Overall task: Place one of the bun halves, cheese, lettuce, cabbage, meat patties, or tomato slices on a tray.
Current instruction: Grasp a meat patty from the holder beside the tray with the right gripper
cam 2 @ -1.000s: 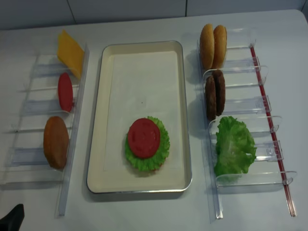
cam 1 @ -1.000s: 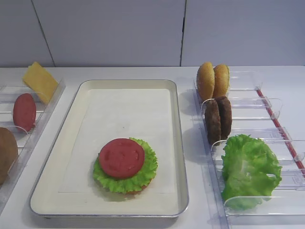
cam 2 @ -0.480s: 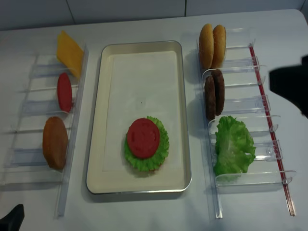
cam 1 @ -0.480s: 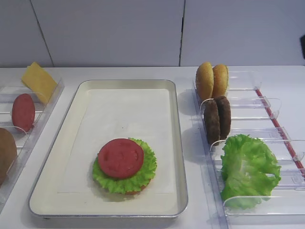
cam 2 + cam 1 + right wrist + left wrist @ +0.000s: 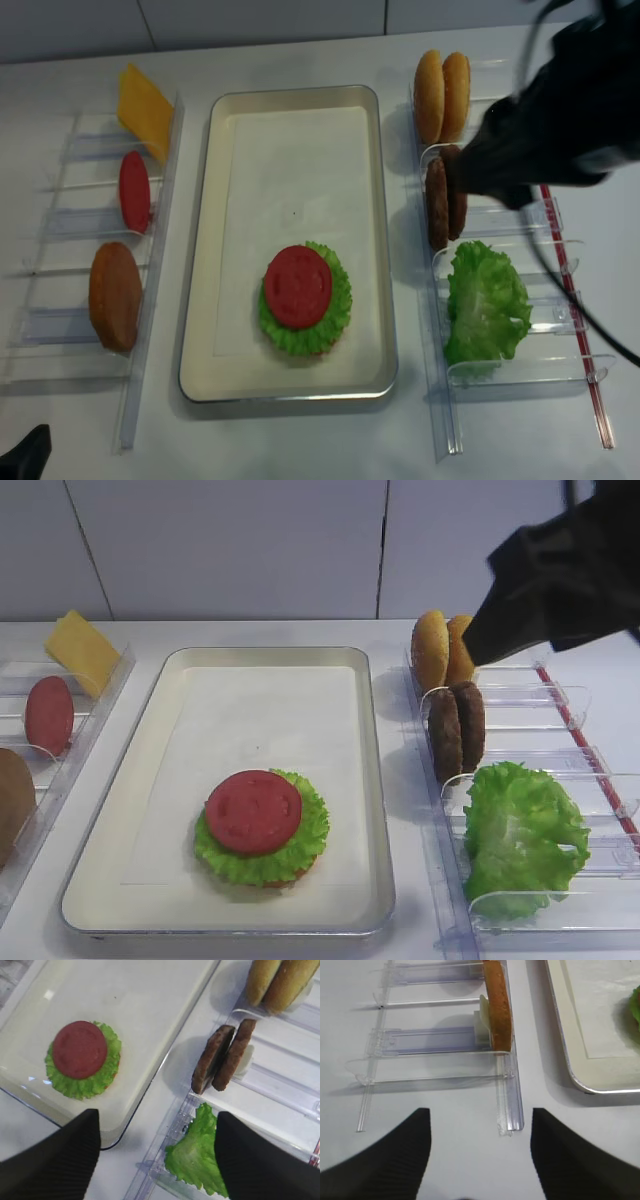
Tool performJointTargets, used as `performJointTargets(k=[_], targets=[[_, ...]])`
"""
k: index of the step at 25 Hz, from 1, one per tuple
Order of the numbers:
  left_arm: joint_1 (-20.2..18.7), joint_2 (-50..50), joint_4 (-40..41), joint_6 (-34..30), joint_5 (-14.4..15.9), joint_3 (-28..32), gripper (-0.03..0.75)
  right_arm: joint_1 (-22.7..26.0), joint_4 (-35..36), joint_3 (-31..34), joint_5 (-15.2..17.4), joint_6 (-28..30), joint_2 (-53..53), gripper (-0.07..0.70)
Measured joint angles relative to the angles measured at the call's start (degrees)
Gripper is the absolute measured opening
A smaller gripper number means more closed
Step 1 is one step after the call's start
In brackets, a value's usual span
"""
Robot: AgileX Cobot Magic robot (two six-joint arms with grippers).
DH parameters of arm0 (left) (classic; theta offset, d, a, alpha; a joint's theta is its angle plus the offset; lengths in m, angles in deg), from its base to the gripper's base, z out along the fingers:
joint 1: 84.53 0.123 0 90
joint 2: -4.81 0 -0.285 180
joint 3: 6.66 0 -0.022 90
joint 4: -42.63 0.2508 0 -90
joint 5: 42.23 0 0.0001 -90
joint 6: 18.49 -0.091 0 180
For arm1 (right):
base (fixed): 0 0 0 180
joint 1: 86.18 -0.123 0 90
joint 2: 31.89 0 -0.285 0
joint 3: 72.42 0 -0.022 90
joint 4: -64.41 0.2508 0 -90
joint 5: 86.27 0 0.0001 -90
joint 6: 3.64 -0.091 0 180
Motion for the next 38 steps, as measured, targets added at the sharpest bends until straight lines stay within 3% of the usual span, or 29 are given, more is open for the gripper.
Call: performJointTargets(k=[5,9,16,23,38], targets=[[0.0,0.0,0.0,0.0,0.0,0.0,0.431,-4.3,-6.8,-1.5,-2.1,-15.4,8.2,0.522],[0.0,0.0,0.0,0.0,0.0,0.0,0.43,-4.5,-8.0,-4.0,-4.4,-20.3,12.6,0.522],[0.0,0.0,0.0,0.0,0.0,0.0,0.43,-4.5,-8.7,-4.6,-6.3,-22.8,16.1,0.517],[0.0,0.0,0.0,0.1,0.0,0.0,0.43,-4.6,-10.5,-4.6,-7.1,-23.7,19.0,0.452],[0.0,0.0,0.0,0.1,0.0,0.0,0.43,-4.7,-14.8,-4.6,-7.9,-26.5,24.2,0.445]])
